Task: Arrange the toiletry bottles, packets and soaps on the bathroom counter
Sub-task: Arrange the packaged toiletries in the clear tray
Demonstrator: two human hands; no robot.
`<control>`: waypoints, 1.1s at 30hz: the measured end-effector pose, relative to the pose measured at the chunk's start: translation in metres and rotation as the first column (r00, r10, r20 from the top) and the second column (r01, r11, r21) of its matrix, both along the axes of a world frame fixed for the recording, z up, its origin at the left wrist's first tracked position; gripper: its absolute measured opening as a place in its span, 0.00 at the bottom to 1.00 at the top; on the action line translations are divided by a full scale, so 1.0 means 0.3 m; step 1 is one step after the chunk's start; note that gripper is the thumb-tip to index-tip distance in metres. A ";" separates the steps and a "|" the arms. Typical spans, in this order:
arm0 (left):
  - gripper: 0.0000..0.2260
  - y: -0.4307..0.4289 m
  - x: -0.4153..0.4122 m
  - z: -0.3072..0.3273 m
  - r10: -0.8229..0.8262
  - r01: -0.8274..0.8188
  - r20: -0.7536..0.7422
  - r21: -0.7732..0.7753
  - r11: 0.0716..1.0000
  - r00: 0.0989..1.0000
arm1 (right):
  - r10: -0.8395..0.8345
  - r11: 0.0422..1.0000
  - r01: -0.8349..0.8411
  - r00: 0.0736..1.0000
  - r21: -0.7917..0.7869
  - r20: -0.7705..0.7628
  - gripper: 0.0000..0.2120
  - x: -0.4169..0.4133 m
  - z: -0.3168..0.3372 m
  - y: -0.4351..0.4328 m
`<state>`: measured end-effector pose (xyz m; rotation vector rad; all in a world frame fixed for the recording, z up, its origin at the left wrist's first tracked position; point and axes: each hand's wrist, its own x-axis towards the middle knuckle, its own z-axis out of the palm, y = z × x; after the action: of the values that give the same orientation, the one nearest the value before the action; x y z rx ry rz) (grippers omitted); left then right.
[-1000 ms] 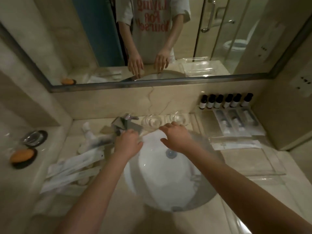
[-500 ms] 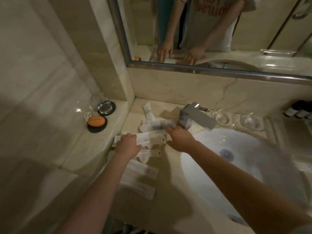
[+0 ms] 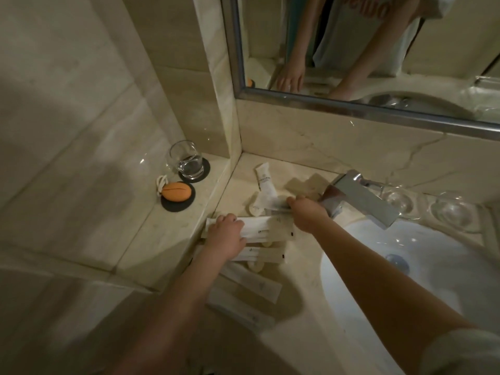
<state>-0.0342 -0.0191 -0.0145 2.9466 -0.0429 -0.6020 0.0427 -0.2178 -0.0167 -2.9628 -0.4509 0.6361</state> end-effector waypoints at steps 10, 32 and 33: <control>0.28 -0.019 0.092 0.206 -0.110 0.134 0.211 -0.098 0.986 0.971 | 0.080 0.907 -0.013 0.987 0.420 -0.142 0.11 -0.010 0.229 0.039; 0.09 0.164 -0.062 0.174 0.531 -0.433 -0.021 -0.605 0.668 0.847 | -0.165 0.809 0.136 0.986 0.573 0.000 0.20 -0.096 0.114 0.190; 0.10 0.179 -0.066 0.169 0.566 -0.455 -0.003 -0.599 0.659 0.824 | -0.096 0.888 0.083 0.995 0.453 0.007 0.21 -0.106 0.076 0.183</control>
<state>-0.0539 0.0348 0.0361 2.2351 0.4932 -0.1706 0.0109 -0.1631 0.0062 -2.5324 -0.3964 0.4077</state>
